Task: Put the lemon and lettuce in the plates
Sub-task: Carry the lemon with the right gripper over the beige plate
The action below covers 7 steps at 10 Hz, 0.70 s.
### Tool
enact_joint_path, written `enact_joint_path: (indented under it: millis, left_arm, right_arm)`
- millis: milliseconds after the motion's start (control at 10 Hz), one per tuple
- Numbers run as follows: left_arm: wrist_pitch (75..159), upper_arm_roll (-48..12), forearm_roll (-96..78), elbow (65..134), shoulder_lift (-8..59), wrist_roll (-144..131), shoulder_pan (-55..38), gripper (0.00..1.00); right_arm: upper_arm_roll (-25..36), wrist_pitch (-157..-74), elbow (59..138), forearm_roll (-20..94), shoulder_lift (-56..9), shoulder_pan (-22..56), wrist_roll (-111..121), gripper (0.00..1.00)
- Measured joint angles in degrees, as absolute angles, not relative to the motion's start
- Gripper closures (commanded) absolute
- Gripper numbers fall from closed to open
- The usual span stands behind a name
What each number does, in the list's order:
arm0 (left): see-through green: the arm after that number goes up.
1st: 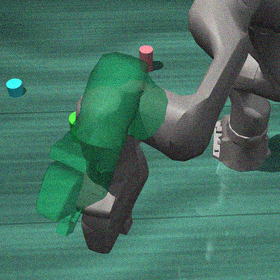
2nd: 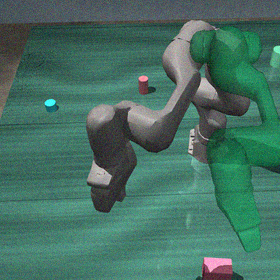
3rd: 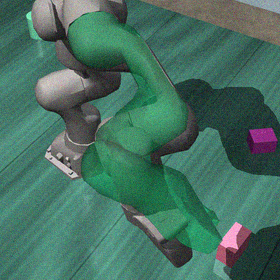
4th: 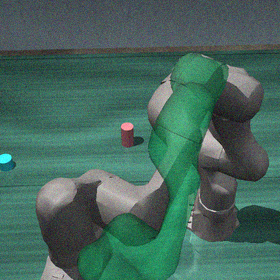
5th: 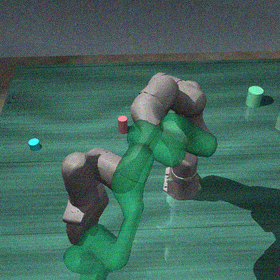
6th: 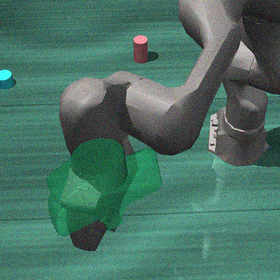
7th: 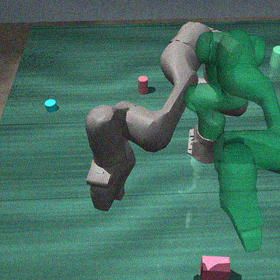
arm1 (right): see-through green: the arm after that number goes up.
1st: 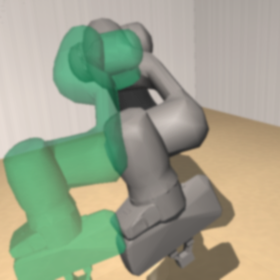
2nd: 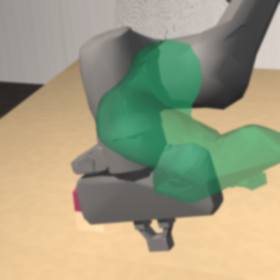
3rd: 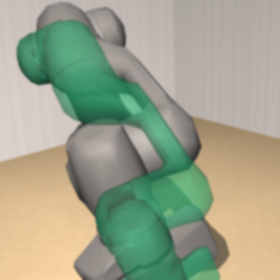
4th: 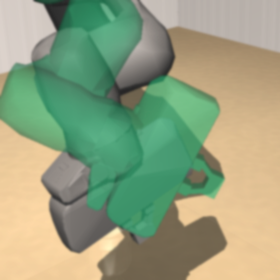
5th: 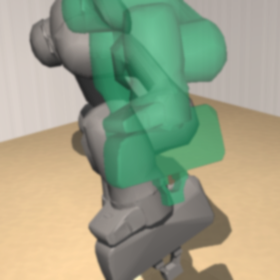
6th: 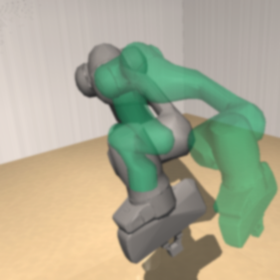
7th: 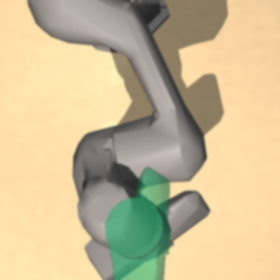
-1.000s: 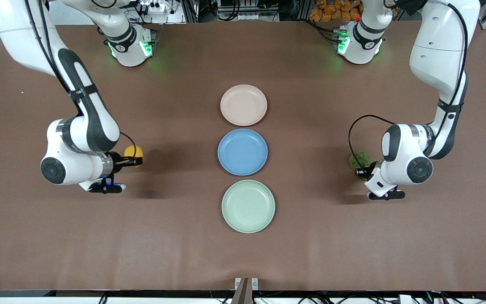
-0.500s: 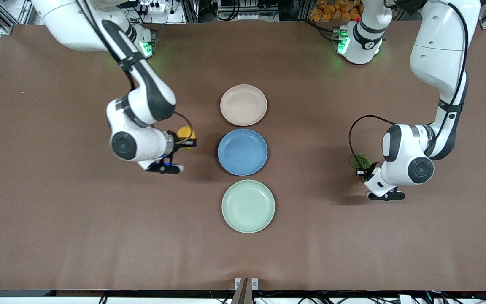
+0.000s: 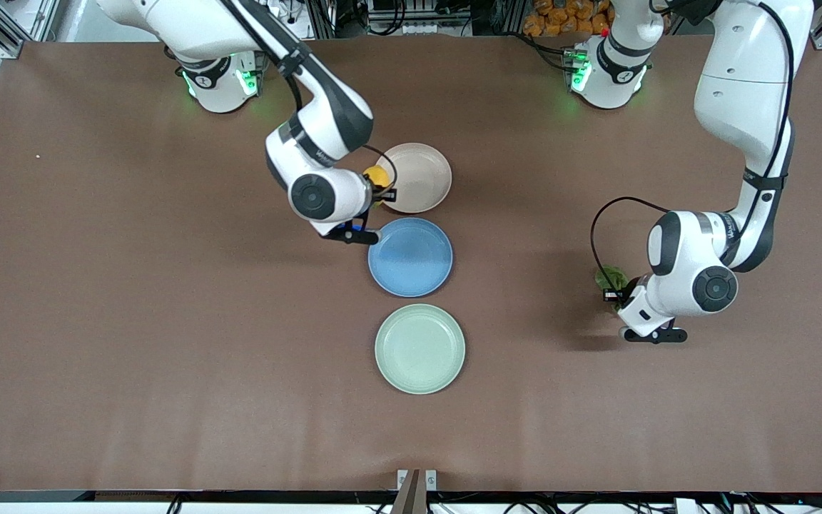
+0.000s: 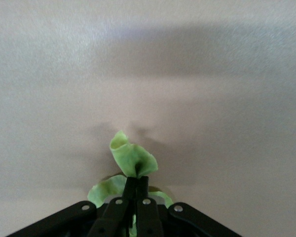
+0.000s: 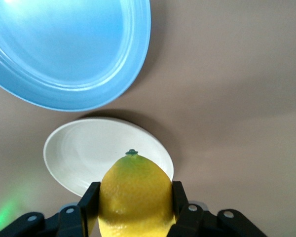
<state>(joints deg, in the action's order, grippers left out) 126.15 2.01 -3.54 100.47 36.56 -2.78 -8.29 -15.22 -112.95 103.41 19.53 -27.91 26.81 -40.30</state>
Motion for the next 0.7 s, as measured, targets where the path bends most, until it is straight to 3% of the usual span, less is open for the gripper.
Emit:
enact_joint_path:
  millis: [700]
  left_arm:
    - [121.2,-2.7,-6.9,92.9,34.5,-2.8,-8.4,1.0]
  right_arm:
    - [-15.2,-120.8,107.3,19.6,-29.9,32.0,-46.0,1.0]
